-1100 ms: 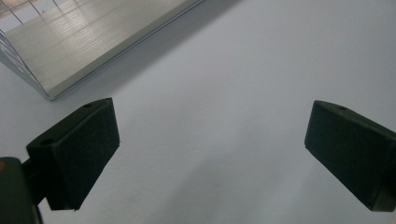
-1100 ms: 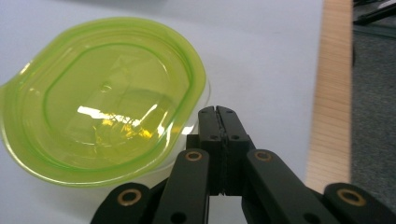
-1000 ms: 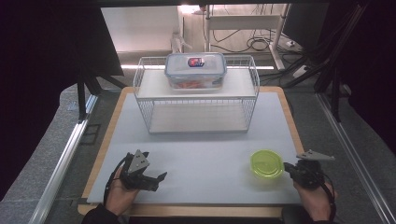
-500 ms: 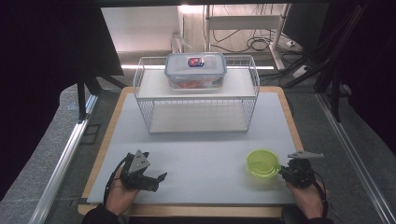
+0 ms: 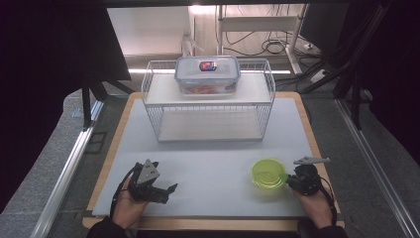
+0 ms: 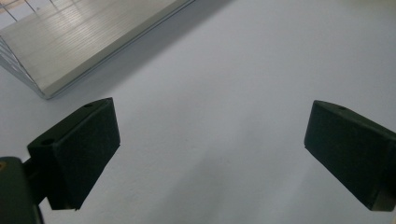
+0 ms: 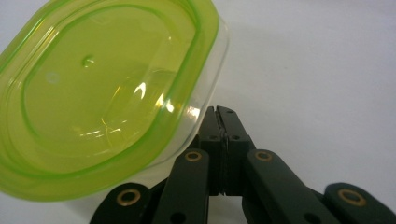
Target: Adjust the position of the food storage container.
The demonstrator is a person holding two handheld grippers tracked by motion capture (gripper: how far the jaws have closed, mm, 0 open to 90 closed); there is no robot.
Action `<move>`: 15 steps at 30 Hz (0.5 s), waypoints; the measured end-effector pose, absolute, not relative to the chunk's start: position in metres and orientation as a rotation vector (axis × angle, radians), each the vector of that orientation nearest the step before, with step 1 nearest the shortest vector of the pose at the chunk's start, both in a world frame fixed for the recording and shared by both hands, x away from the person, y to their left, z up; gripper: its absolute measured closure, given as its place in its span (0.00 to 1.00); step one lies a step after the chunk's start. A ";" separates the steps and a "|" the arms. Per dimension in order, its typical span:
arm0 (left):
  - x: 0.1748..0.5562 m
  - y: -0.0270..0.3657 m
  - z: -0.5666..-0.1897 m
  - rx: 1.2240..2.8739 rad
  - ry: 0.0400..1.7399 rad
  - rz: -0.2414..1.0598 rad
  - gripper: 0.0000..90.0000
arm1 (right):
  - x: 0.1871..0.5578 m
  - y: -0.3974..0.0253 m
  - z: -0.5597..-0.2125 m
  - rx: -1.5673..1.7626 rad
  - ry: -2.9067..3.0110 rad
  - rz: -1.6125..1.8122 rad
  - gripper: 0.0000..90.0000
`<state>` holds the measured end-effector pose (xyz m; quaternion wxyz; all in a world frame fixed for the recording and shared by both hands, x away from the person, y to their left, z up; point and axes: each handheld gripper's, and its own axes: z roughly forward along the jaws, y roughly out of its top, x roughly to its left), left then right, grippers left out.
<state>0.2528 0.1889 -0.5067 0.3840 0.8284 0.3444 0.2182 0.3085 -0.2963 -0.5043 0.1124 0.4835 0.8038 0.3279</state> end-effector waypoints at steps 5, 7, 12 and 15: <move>0.253 0.189 -0.507 2.112 0.878 0.556 0.04 | 0.315 -0.286 -0.506 1.386 2.385 0.959 1.00; 0.253 0.189 -0.507 2.111 0.878 0.556 0.04 | 0.317 -0.284 -0.506 1.373 2.386 0.951 0.99; 0.253 0.189 -0.507 2.109 0.880 0.554 0.04 | 0.316 -0.290 -0.503 1.383 2.355 0.955 0.98; 0.253 0.189 -0.507 2.108 0.880 0.554 0.04 | 0.314 -0.296 -0.502 1.404 2.335 0.964 0.98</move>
